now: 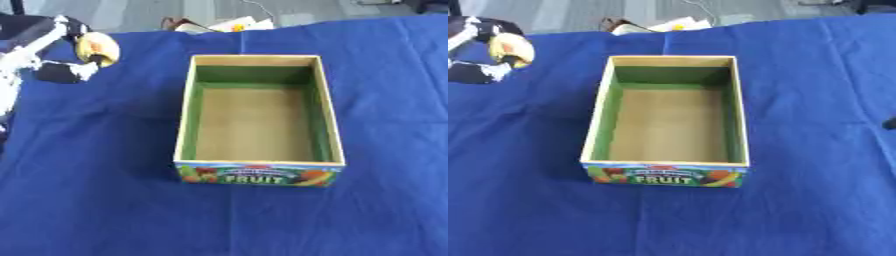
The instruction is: Pick up objects on the table and place them in the box.
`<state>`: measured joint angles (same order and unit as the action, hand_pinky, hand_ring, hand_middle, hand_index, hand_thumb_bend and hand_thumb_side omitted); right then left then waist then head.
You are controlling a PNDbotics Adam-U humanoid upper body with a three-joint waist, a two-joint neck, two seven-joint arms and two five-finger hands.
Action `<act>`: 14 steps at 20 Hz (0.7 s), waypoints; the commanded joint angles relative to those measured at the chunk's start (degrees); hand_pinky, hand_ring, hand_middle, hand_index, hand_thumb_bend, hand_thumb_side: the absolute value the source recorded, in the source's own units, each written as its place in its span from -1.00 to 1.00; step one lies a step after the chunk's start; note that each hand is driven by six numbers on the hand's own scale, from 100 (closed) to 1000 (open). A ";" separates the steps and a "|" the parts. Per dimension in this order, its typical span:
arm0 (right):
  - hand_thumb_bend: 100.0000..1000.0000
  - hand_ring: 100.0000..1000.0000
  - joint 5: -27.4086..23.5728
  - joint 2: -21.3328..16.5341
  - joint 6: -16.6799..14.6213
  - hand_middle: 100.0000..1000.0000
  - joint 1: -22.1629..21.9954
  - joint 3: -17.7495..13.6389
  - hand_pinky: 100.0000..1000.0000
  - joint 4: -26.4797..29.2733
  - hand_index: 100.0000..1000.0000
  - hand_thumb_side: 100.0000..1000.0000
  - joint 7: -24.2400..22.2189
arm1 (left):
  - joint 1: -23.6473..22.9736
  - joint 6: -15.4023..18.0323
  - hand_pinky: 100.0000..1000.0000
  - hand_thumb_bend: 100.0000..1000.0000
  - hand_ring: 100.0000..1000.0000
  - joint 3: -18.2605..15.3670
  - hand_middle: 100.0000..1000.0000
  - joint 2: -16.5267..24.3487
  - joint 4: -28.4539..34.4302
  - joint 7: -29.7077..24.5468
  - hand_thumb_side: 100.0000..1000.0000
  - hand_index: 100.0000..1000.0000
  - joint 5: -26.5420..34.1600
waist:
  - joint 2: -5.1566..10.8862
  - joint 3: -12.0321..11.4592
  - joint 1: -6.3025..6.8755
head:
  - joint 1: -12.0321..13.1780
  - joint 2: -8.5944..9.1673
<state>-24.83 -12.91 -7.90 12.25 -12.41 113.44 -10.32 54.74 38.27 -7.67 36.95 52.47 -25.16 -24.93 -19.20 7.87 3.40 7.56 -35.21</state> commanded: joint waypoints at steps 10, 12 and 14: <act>-1.00 0.44 -3.04 -2.14 -0.68 -0.14 0.38 -1.04 -0.09 1.15 0.63 1.00 1.84 | 4.46 13.69 -0.33 -1.00 -0.15 0.78 -0.30 -7.38 14.00 -11.29 -0.62 0.07 3.94 | 2.77 0.48 -0.83 | 1.41 -1.22; -1.00 0.44 -3.56 -2.25 -0.71 -0.14 0.45 -1.11 -0.09 1.15 0.63 1.00 2.15 | 4.62 13.69 -0.33 -1.00 -0.15 0.91 -0.30 -9.36 14.74 -11.51 -0.62 0.07 3.29 | 2.98 0.56 -0.92 | 1.77 -1.38; -1.00 0.44 -3.84 -2.32 -0.70 -0.14 0.46 -1.15 -0.09 1.15 0.63 1.00 2.29 | 4.65 13.69 -0.33 -1.00 -0.15 0.89 -0.30 -10.00 15.03 -11.53 -0.62 0.07 2.81 | 3.04 0.57 -0.95 | 1.84 -1.42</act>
<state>-28.12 -13.74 -8.57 12.12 -13.05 113.44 -8.31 57.80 39.29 -6.60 26.36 66.05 -24.14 -21.81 -17.57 8.44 2.67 9.13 -36.22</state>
